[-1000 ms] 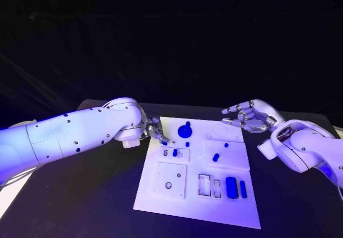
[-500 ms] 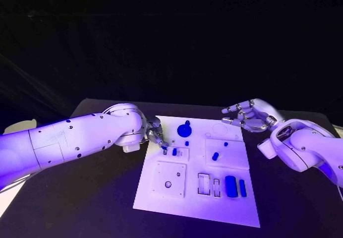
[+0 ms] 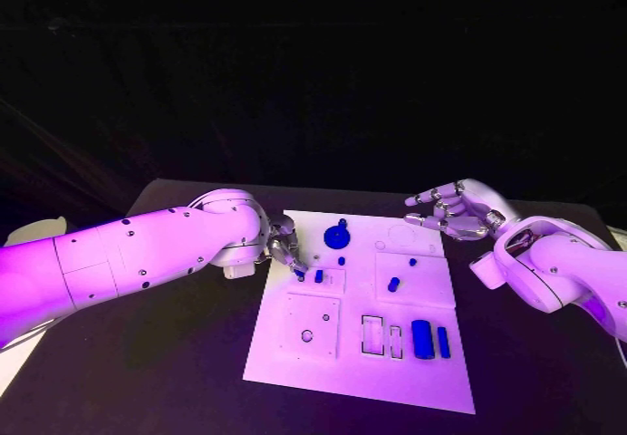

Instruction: Assemble the parts on the task board

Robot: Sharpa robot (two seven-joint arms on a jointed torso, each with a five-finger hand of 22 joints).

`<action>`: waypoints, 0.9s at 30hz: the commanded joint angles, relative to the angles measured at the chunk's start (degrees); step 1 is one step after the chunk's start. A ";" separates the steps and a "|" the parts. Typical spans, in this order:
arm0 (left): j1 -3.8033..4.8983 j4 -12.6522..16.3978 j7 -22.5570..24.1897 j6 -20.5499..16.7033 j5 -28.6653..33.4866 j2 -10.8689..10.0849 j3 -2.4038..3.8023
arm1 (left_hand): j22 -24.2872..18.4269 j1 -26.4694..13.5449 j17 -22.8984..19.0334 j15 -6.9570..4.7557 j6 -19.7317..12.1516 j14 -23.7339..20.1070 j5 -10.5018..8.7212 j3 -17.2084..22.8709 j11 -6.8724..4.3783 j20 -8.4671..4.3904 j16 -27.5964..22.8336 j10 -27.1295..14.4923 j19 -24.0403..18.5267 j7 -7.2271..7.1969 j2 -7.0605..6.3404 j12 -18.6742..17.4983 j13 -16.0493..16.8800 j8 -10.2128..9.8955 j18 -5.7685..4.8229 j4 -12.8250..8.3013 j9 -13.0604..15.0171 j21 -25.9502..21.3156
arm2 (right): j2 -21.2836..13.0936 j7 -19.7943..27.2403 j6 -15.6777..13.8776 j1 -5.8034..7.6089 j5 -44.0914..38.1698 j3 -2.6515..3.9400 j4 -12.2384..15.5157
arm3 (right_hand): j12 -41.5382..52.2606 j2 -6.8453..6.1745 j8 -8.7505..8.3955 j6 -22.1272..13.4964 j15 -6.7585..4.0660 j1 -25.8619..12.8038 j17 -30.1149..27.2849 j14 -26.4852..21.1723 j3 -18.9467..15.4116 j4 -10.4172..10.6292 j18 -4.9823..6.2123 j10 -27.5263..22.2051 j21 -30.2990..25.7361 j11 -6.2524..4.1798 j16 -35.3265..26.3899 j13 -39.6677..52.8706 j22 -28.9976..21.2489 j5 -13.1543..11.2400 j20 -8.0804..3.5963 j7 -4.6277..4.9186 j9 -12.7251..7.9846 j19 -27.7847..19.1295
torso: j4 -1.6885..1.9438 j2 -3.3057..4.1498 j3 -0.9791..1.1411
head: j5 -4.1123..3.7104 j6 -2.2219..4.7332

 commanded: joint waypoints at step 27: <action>-0.37 -0.84 1.31 3.51 -1.92 0.61 -0.51 | 7.71 0.42 15.06 0.10 0.40 5.93 -0.08 6.76 -0.01 -0.05 0.18 0.43 2.25 -0.31 -0.53 -0.03 0.00 -0.43 0.20 -7.33 -0.12 0.27 | 0.06 0.59 0.61 -0.11 -0.01 0.00 0.03 | -0.30 0.60 0.28 0.21 -0.01 -0.07 9.63 4.48 -0.35 -0.01 0.88 -0.39 -0.32 -0.01 -0.24 -0.10 -0.08 0.36 0.15 -0.11 0.07 -0.30 | 0.01 -0.01 0.00 | -0.14 -0.37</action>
